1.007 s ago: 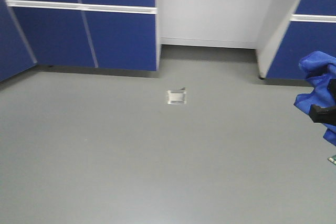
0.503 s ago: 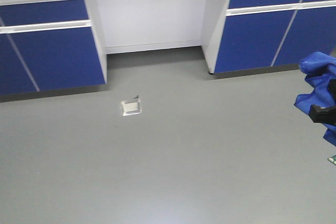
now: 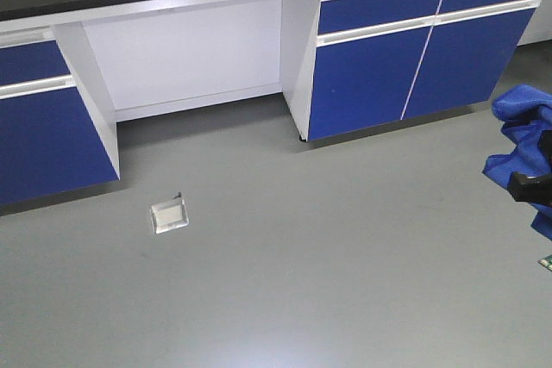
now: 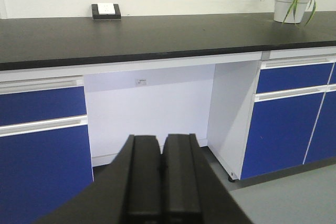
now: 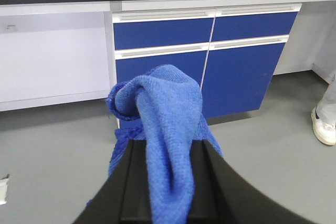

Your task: Wipe right workspace with blue cloth

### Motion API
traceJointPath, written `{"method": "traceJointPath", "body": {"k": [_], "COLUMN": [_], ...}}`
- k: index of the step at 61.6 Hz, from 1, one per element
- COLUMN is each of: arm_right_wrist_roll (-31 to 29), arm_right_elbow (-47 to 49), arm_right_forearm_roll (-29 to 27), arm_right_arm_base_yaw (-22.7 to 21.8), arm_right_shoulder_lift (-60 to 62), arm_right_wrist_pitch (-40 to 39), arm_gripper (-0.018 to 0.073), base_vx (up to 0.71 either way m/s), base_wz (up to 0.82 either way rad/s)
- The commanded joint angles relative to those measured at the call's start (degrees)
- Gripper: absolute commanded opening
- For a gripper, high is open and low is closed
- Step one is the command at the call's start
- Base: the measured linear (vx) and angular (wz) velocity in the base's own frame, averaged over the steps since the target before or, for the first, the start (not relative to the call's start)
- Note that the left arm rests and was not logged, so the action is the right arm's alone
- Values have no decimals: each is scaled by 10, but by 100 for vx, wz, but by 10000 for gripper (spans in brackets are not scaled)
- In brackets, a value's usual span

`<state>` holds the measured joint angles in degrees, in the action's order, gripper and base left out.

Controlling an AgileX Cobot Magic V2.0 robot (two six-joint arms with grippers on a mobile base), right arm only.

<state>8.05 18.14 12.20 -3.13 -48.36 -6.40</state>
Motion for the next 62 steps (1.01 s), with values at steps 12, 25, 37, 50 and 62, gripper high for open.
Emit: {"method": "traceJointPath", "body": {"k": [12,25,37,50,62], "arm_right_wrist_roll": [-3,-3,-3,-3,-3], "arm_right_elbow": [18,18,18,18,18], "arm_right_forearm_roll": [0,0,0,0,0], "arm_right_arm_base_yaw": [-1,-1,-1,-1,-1], "arm_right_shoulder_lift": [4,4,4,4,4], "arm_right_wrist_pitch": [-47,-47,-47,-47,-47], "arm_gripper": [-4,-4,-4,-4,-4], "base_vx": [30,35,41,43,42], "base_wz": [3,7,9,13,13]}}
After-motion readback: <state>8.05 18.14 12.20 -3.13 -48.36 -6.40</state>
